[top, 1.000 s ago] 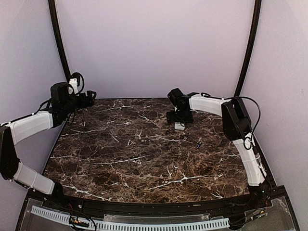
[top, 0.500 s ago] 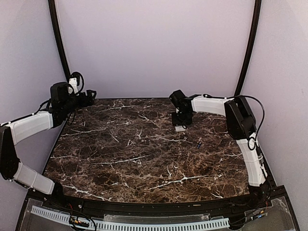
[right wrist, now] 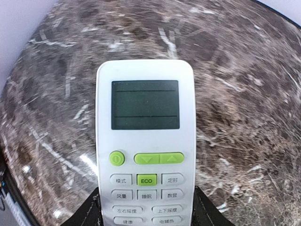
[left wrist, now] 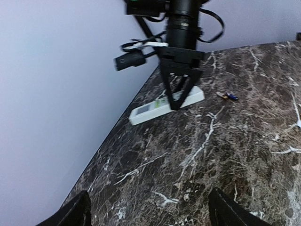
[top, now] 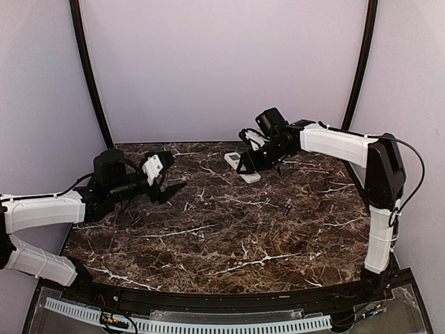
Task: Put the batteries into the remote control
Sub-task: Pick up the remote control from the center of the board, then pass from the right arm to the left
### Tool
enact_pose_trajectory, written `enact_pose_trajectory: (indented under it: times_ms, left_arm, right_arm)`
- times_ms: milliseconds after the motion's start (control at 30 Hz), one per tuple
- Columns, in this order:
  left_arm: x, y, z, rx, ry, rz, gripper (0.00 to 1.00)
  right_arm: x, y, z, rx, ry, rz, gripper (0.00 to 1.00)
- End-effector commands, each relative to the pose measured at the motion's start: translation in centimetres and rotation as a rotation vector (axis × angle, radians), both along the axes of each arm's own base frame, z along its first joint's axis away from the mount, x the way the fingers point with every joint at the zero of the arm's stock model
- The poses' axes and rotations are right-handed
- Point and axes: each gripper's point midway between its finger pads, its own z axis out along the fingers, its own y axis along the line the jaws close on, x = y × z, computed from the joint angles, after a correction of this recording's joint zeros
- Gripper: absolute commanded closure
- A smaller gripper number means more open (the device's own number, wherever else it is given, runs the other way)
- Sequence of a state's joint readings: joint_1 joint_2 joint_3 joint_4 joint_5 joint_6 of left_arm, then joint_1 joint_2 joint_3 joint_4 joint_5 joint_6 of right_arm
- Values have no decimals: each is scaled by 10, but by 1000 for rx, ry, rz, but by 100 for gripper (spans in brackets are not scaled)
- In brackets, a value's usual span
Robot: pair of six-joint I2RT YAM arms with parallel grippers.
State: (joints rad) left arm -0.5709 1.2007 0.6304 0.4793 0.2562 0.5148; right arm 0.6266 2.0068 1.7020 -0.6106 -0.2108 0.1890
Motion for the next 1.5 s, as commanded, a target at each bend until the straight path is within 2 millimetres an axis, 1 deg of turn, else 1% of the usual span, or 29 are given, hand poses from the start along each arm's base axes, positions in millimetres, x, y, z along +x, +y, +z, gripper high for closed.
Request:
enact_pose_trajectory:
  times_ms: [0,33,67,133,167,267,333,367,433,467,533,600,767,933,1000,1033,1067,1133,1167,1200,1233,1267,1300,1367,1400,1467]
  left_arm:
    - [-38,-35,-25,398,-277,-204,16]
    - [-48,-46,-27,456,-327,-255,16]
    - [-49,-48,-25,479,-348,-256,17]
    - [-58,-57,-16,487,-395,-295,18]
    - [-62,-60,-8,475,-419,-306,18]
    - [-69,-63,1,460,-446,-337,19]
    - [-68,-64,0,471,-449,-337,22]
    - [-67,-64,-4,486,-447,-340,23]
    - [-64,-65,-9,511,-440,-334,29]
    - [-62,-65,-13,525,-435,-327,34]
    - [-60,-68,-11,538,-442,-318,43]
    - [-59,-71,-12,548,-444,-316,47]
    - [-57,-73,-12,575,-457,-313,55]
    - [-54,-73,-16,604,-476,-305,60]
    - [-53,-73,-16,607,-482,-299,65]
    - [-53,-74,-16,605,-484,-299,70]
    - [-53,-74,-15,602,-489,-299,72]
    - [-54,-75,-14,594,-492,-295,79]
    - [-54,-75,-12,590,-493,-292,84]
    - [-54,-76,-11,581,-492,-290,87]
    - [-55,-75,-8,575,-493,-287,92]
    - [-55,-76,-7,564,-487,-285,97]
    - [-56,-75,-3,553,-488,-283,99]
    - [-58,-75,1,529,-478,-279,100]
    - [-59,-75,3,512,-464,-278,100]
    - [-61,-74,11,466,-434,-265,100]
  right_arm:
    - [-77,40,40,101,22,316,74]
    - [-90,44,43,104,31,355,73]
    - [-103,49,46,108,38,389,73]
    - [-127,55,52,113,47,447,73]
    - [-136,57,56,119,50,469,73]
    - [-161,63,63,144,70,523,74]
    - [-172,66,67,145,71,549,74]
    - [-176,68,67,141,70,560,75]
    - [-181,70,67,137,72,572,75]
    - [-183,72,67,135,72,575,75]
    - [-185,73,67,134,79,583,75]
    - [-188,76,69,141,78,595,76]
    - [-192,81,75,163,72,612,76]
    - [-197,85,78,175,79,629,77]
    - [-198,85,79,177,83,633,77]
    - [-199,86,80,180,83,636,77]
    - [-199,86,81,184,84,638,77]
    - [-199,87,83,187,70,657,77]
    - [-200,87,83,189,69,661,77]
    - [-200,87,84,192,68,664,77]
    - [-200,88,86,195,65,667,77]
    - [-201,88,87,197,63,669,76]
    - [-201,87,88,198,59,670,73]
    - [-201,87,93,202,48,675,64]
    - [-201,87,97,205,38,677,56]
    - [-201,86,108,218,5,683,38]
